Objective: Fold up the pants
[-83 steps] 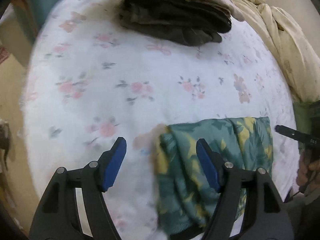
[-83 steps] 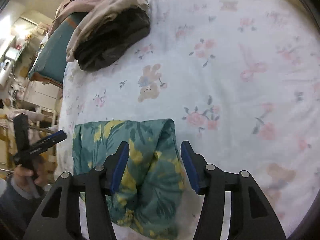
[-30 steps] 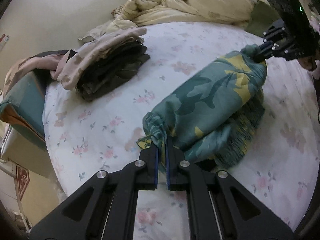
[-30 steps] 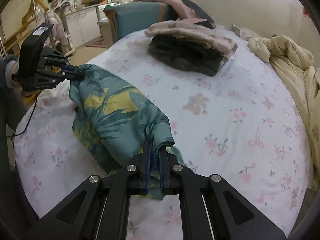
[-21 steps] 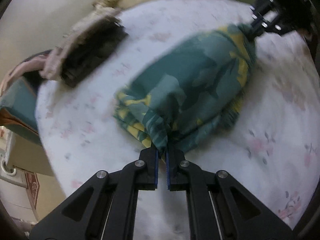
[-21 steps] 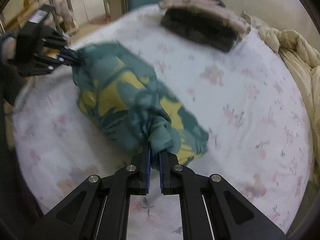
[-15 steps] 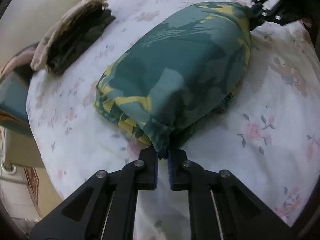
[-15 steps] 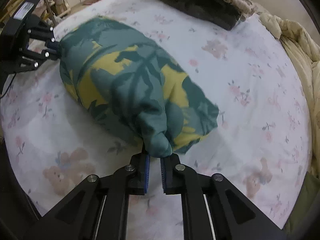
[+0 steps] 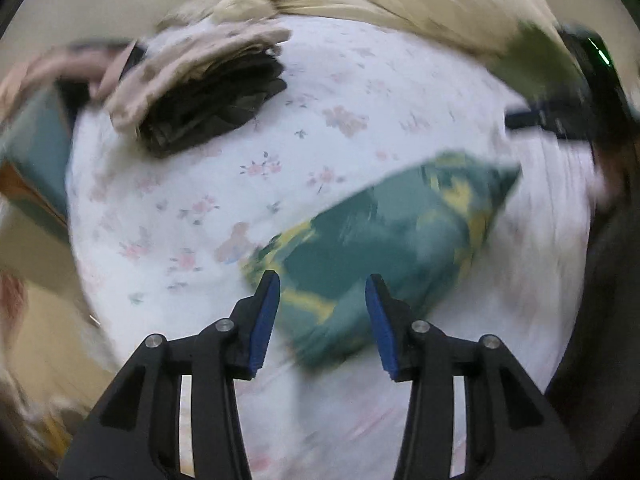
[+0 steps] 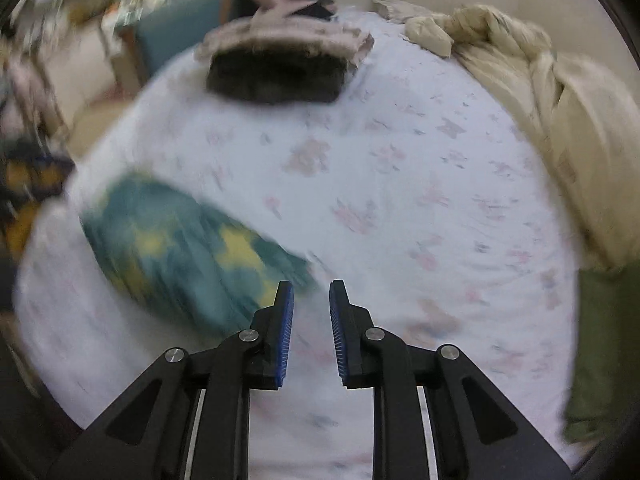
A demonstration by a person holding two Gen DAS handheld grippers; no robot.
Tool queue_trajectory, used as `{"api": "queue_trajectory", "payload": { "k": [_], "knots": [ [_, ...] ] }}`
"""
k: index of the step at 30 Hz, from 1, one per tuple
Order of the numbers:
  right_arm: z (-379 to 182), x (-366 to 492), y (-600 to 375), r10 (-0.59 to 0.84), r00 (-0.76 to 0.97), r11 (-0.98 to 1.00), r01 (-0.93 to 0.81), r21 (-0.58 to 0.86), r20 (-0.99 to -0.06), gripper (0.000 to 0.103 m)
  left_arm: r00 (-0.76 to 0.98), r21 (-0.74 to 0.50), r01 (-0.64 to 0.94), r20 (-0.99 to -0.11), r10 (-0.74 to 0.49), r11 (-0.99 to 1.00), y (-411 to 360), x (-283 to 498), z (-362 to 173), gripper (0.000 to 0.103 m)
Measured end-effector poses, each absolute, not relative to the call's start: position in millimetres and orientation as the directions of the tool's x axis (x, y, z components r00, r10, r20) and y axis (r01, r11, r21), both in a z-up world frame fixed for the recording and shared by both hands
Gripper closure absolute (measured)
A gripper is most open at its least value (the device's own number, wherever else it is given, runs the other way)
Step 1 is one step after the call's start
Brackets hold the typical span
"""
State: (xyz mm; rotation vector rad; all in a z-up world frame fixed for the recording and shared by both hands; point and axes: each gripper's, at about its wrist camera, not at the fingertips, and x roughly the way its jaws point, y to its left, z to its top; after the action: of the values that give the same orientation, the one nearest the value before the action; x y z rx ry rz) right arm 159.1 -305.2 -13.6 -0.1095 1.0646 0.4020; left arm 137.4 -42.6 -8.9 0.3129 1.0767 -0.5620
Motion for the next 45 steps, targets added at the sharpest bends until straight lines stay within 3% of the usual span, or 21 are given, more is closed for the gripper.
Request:
{"api": "queue_trajectory", "payload": {
  "k": [2, 4, 6, 8, 9, 14, 17, 19, 20, 21, 26, 28, 29, 30, 32, 33, 34, 35, 36, 37, 45],
  "knots": [
    [-21, 172, -295, 0.4, 0.354, 0.899, -0.331, 0.286, -0.845, 0.082, 0.363, -0.067, 0.516, -0.886, -0.289, 0.854, -54, 149, -21, 0.063],
    [-35, 178, -279, 0.463, 0.297, 0.873, -0.314, 0.372, -0.835, 0.082, 0.341, -0.113, 0.461, -0.893, -0.294, 0.88, -63, 157, -39, 0.063],
    [-55, 180, -261, 0.447, 0.229, 0.873, -0.323, 0.365, -0.865, 0.082, 0.281, -0.151, 0.419, -0.916, -0.286, 0.895, -70, 160, -63, 0.062],
    [-80, 181, -249, 0.355, 0.178, 0.902, -0.325, 0.285, -0.918, 0.083, 0.225, -0.091, 0.404, -0.955, -0.195, 0.91, -77, 157, -94, 0.06],
    [-97, 179, -247, 0.297, 0.153, 0.915, -0.329, 0.235, -0.943, 0.078, 0.211, -0.077, 0.392, -0.962, -0.171, 0.917, -78, 154, -105, 0.057],
    [-99, 172, -256, 0.323, 0.154, 0.916, -0.298, 0.268, -0.934, 0.075, 0.233, -0.118, 0.33, -0.951, -0.202, 0.937, -66, 153, -90, 0.053],
    [-71, 170, -281, 0.416, 0.245, 0.902, -0.235, 0.362, -0.876, 0.065, 0.258, -0.191, 0.257, -0.931, -0.258, 0.947, -41, 155, -67, 0.052],
    [-59, 171, -300, 0.447, 0.313, 0.894, -0.158, 0.418, -0.838, 0.025, 0.329, -0.196, 0.219, -0.907, -0.261, 0.956, -21, 156, -53, 0.036],
    [-59, 172, -309, 0.452, 0.333, 0.89, -0.111, 0.442, -0.827, 0.019, 0.361, -0.184, 0.201, -0.899, -0.247, 0.962, -13, 157, -50, 0.018],
    [-62, 174, -315, 0.46, 0.336, 0.883, -0.071, 0.465, -0.822, 0.017, 0.393, -0.163, 0.167, -0.894, -0.217, 0.972, -5, 159, -50, 0.007],
    [-108, 189, -306, 0.498, 0.219, 0.853, 0.05, 0.519, -0.839, 0.017, 0.293, -0.256, 0.108, -0.915, -0.277, 0.96, -3, 181, -88, 0.007],
    [-122, 190, -294, 0.48, 0.19, 0.869, 0.037, 0.494, -0.857, 0.017, 0.253, -0.279, 0.161, -0.916, -0.313, 0.947, -17, 182, -101, 0.009],
    [-131, 190, -287, 0.489, 0.175, 0.865, 0.031, 0.501, -0.855, 0.017, 0.246, -0.29, 0.185, -0.911, -0.33, 0.939, -22, 181, -104, 0.019],
    [-135, 194, -287, 0.502, 0.172, 0.857, 0.03, 0.514, -0.848, 0.016, 0.238, -0.31, 0.208, -0.904, -0.356, 0.928, -28, 177, -107, 0.037],
    [-134, 192, -283, 0.54, 0.199, 0.834, 0.009, 0.552, -0.818, 0.017, 0.218, -0.337, 0.249, -0.894, -0.392, 0.908, -37, 173, -114, 0.058],
    [-134, 191, -281, 0.565, 0.198, 0.818, -0.003, 0.576, -0.801, 0.022, 0.218, -0.335, 0.266, -0.892, -0.395, 0.904, -40, 171, -115, 0.066],
    [-136, 192, -274, 0.587, 0.187, 0.804, -0.019, 0.594, -0.788, 0.036, 0.218, -0.341, 0.274, -0.889, -0.404, 0.899, -41, 171, -116, 0.072],
    [-137, 193, -264, 0.595, 0.171, 0.802, -0.051, 0.596, -0.786, 0.048, 0.213, -0.359, 0.27, -0.883, -0.419, 0.894, -41, 173, -116, 0.088],
    [-134, 193, -260, 0.613, 0.168, 0.789, -0.073, 0.61, -0.772, 0.068, 0.203, -0.378, 0.262, -0.878, -0.434, 0.888, -40, 175, -113, 0.092],
    [-132, 194, -257, 0.628, 0.17, 0.777, -0.082, 0.624, -0.759, 0.073, 0.202, -0.389, 0.26, -0.873, -0.444, 0.884, -39, 177, -108, 0.093],
    [-56, 234, -252, 0.686, 0.312, 0.724, -0.207, 0.658, -0.657, 0.081, 0.365, -0.454, 0.257, -0.772, -0.521, 0.853, -18, 221, -14, 0.094]
  ]
}}
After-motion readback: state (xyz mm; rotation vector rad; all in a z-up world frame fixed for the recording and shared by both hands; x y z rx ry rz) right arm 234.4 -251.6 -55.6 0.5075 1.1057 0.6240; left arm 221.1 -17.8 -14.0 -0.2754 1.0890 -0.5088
